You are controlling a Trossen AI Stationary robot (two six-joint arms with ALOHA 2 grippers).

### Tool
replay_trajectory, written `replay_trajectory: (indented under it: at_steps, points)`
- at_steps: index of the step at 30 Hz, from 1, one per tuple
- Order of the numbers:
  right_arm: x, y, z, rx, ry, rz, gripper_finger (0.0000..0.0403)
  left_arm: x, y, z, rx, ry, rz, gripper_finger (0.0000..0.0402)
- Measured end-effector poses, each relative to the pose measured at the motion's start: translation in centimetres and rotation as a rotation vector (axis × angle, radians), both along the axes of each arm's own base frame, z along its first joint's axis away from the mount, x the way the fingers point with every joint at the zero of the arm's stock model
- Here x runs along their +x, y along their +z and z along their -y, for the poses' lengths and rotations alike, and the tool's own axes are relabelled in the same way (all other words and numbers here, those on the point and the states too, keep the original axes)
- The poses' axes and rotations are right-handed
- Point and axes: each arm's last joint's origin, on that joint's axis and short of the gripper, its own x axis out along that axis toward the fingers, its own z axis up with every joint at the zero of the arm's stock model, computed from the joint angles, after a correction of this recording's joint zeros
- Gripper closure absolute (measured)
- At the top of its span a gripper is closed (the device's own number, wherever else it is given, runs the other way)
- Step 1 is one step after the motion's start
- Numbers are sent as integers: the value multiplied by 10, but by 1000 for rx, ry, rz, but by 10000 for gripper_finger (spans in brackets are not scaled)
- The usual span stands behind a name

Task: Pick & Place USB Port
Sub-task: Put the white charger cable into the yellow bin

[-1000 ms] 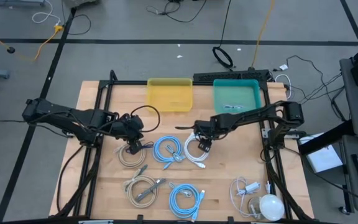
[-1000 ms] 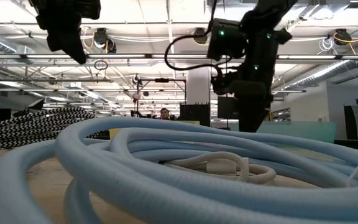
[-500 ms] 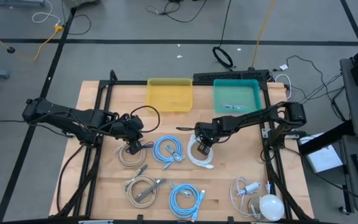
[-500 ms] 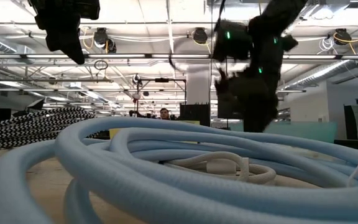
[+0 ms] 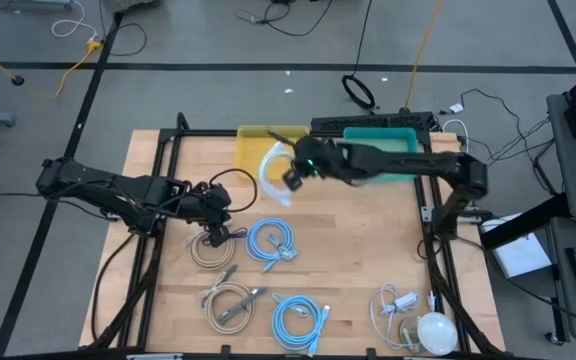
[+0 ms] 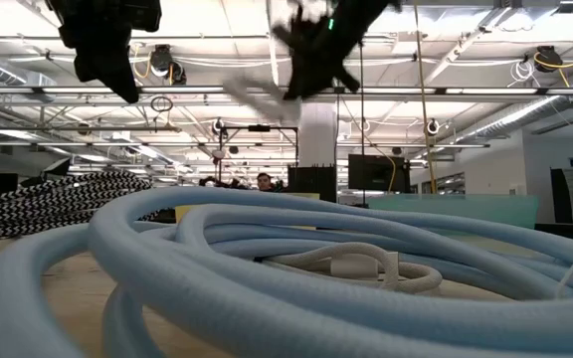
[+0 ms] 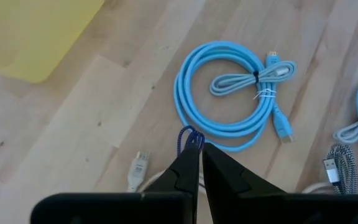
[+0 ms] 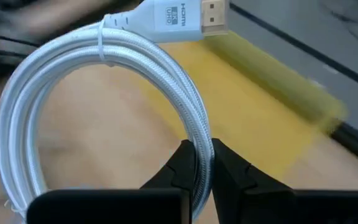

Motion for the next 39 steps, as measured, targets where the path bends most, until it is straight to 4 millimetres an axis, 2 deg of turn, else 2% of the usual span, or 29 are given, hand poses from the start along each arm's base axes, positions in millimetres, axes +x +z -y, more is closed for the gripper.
replay_trajectory:
  at_steps: [5,8,14,20,24,29,32,34,39]
  points:
    - [19,-29,52,108,-79,-25,384,0,0,2,-29,-1,1,378]
    - [29,-36,76,119,-118,-6,384,0,0,6,-43,-5,5,378]
    - [35,-28,108,121,-209,58,384,-2,0,16,-62,-10,15,378]
    - [32,-44,129,103,-305,25,384,-4,0,23,-69,-10,20,378]
    - [30,-47,129,33,-283,-63,384,-4,1,26,-77,-6,22,378]
    - [41,-58,124,3,-223,-87,384,-5,0,27,-81,-2,23,378]
    - [39,-67,116,0,-158,-195,386,-5,1,27,-84,5,27,378]
    - [47,-74,111,-16,-128,-211,388,-5,1,27,-85,7,27,378]
    - [48,-86,99,24,-73,-274,394,-4,1,27,-84,7,29,378]
